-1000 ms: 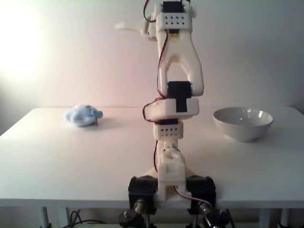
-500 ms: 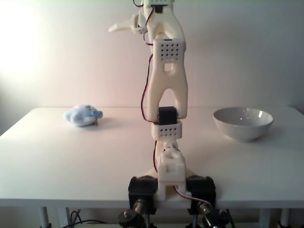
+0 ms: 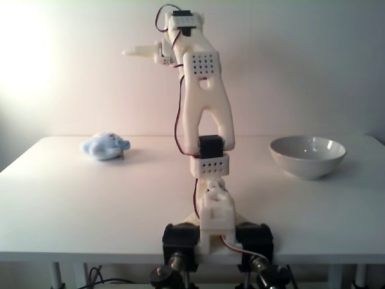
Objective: Grasp a skyblue doll and put it into the bowl.
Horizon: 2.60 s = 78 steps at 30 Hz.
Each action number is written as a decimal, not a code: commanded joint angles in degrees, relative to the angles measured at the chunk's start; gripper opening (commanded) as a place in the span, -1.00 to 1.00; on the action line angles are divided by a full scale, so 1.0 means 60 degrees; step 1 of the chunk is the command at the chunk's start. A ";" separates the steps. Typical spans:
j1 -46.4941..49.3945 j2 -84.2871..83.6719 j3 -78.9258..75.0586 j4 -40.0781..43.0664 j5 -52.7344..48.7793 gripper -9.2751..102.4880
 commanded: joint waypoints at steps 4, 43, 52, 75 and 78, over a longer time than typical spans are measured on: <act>-0.0659 -0.1304 -0.1509 -0.0117 -0.0059 1.00; -0.2769 -0.7471 -0.3750 -0.3809 -0.0073 1.00; -0.2754 -0.8159 -0.3721 -0.3823 -0.0073 1.00; -0.2183 -0.8115 -0.3706 -0.3721 -0.0073 0.33; -0.2227 -0.8057 -0.3721 -0.3809 -0.0073 0.04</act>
